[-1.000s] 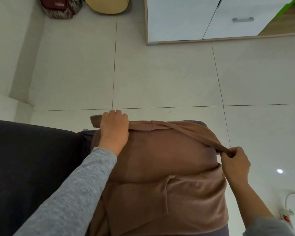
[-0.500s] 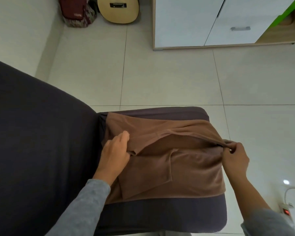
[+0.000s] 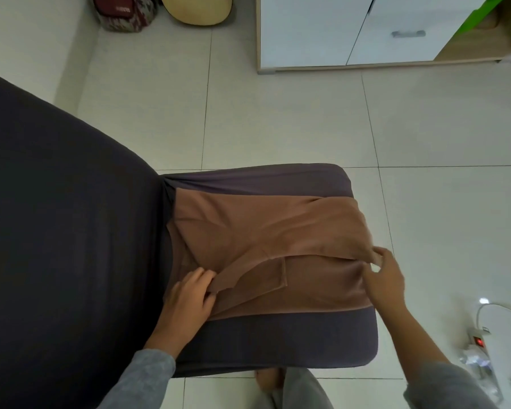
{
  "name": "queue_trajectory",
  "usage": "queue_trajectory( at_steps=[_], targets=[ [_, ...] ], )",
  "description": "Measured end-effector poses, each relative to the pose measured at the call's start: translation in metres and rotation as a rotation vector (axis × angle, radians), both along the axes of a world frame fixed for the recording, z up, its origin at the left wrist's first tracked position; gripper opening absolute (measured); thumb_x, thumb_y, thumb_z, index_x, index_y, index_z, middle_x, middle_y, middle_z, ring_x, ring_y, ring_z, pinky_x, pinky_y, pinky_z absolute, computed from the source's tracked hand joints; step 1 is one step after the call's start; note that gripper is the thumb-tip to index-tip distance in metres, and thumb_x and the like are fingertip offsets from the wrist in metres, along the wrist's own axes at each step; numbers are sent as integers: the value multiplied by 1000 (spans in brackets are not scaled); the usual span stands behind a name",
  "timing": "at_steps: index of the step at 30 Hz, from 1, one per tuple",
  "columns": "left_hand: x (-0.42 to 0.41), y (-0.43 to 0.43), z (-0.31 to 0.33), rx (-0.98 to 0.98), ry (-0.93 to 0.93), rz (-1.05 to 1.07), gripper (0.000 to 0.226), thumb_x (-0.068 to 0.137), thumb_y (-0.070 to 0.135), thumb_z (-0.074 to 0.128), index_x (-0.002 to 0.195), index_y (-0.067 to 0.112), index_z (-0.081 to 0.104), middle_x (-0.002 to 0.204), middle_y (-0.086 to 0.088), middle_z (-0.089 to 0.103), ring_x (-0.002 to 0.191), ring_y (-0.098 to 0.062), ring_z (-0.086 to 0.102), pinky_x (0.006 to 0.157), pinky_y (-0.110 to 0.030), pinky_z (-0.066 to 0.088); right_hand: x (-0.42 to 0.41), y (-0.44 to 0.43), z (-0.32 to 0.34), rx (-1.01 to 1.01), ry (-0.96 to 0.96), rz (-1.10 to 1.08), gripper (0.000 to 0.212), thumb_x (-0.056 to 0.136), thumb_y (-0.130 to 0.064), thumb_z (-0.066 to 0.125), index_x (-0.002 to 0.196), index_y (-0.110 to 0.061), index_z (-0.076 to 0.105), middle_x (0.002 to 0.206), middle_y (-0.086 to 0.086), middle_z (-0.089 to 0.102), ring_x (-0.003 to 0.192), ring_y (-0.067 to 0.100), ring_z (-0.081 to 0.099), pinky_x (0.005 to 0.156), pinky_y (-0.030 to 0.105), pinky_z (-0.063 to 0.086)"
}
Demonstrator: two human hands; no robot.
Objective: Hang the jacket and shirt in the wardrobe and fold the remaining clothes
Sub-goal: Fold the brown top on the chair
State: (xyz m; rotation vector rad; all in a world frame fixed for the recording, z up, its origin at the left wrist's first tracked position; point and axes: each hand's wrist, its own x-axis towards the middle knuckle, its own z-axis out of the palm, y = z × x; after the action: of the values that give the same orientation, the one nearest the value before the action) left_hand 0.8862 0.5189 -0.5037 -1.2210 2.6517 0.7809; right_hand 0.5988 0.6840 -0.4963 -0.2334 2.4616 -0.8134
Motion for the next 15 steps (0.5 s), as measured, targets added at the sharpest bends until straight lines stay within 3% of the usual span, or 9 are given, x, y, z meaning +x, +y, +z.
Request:
queue_trajectory(
  at_steps=[4,6,8,11,13,15],
  targets=[
    [1,6,-1,61,-6,35,35,82,32,44,109,19,61,105,7,54,100,-16,50,82,-31,40,28,-17,0,-50,53,-6,31,87,-3,51,118,-4,51,117,14,54,104,30,52,90,35,39],
    [0,6,0,113,119,185,44,77,41,37,108,20,61,106,9,51,101,-12,46,85,-31,39,38,-28,4,-87,67,-78,23,88,-4,51,110,-7,53,108,10,52,95,23,50,85,31,38],
    [-4,3,-1,132,255,433,34,84,32,50,113,16,59,111,5,48,105,-14,45,90,-33,40,46,-37,6,-108,50,-161,12,88,-7,51,99,-13,52,100,6,52,90,21,50,79,29,37],
    [-19,-7,-3,200,353,859,30,91,16,59,117,4,54,113,-8,50,102,-22,52,86,-33,42,53,-44,1,-132,-152,-312,8,90,-12,52,97,-10,55,95,8,64,85,20,59,73,28,44],
    [-28,-17,-5,316,350,1016,34,92,25,57,119,5,53,112,-7,53,102,-22,54,83,-32,42,53,-48,2,-211,-313,-438,16,91,-10,52,104,-3,58,87,8,66,85,21,65,77,31,52],
    [-33,-27,-6,370,339,1065,37,90,33,59,117,9,53,107,-2,56,103,-22,55,86,-34,43,47,-54,9,-348,-497,-559,23,94,-8,47,111,5,56,91,12,64,101,31,64,89,36,51]
  ],
)
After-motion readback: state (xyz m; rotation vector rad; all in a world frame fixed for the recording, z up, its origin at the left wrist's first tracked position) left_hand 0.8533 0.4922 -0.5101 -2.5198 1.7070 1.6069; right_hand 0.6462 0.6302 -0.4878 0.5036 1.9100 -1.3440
